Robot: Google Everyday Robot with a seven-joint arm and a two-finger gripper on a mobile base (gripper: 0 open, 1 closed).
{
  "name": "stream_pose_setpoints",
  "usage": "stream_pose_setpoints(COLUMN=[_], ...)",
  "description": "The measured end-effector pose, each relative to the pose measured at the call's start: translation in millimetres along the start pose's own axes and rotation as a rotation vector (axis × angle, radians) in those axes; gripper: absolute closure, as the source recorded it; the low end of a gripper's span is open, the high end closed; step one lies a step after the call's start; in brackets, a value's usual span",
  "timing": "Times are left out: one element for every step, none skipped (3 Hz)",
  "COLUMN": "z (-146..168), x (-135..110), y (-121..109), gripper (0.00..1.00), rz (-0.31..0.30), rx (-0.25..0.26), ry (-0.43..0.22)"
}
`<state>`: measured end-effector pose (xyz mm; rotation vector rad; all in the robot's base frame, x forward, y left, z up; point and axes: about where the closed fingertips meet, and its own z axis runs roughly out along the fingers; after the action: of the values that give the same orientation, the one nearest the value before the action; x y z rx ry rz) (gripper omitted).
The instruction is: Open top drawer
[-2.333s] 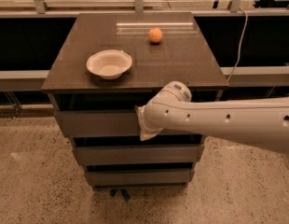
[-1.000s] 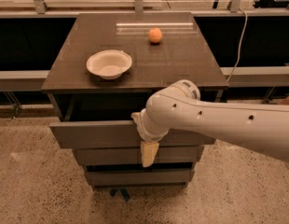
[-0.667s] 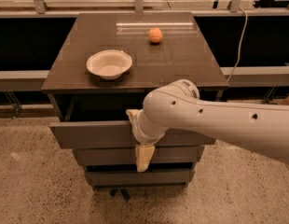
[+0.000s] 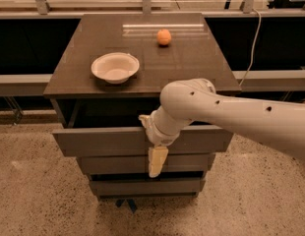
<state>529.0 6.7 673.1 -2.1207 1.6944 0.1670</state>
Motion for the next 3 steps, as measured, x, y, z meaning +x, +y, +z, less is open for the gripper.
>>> stream_pose_setpoints(z=[4.6, 5.2, 2.8], x=[16.7, 25.3, 24.4], y=[2.8, 3.5, 2.9], gripper=[0.24, 0.39, 0.39], rz=[0.078, 0.122, 0.122], rx=[-0.113, -0.179, -0.179], ry=[-0.065, -0.105, -0.105])
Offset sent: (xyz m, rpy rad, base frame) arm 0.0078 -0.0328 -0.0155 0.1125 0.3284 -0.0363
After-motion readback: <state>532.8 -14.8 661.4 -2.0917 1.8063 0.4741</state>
